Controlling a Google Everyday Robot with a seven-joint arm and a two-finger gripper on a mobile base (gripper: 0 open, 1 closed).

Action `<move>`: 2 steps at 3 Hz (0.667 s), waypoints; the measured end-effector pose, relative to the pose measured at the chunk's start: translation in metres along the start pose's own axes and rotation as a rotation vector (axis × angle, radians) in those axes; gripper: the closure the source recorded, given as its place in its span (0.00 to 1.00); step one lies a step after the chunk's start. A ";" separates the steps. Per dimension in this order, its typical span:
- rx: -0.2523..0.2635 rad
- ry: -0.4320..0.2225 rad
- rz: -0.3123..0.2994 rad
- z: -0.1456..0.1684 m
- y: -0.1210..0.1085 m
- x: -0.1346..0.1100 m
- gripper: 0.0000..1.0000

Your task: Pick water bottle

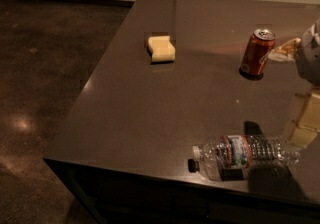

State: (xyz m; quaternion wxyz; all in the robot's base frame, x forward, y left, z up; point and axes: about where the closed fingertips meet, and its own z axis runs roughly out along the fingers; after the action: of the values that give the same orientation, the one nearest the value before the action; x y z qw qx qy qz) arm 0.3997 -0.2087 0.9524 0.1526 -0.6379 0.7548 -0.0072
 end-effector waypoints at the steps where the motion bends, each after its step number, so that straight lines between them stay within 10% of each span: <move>1: -0.052 -0.007 -0.047 0.024 0.028 -0.002 0.00; 2: -0.077 -0.006 -0.085 0.052 0.042 -0.005 0.00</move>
Offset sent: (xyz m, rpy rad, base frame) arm -0.0342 0.0337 -0.0922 -0.0107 0.0828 0.1467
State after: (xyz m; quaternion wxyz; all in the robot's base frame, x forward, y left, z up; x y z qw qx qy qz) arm 0.3726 -0.1863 0.8955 0.1295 -0.6750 0.7262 0.0173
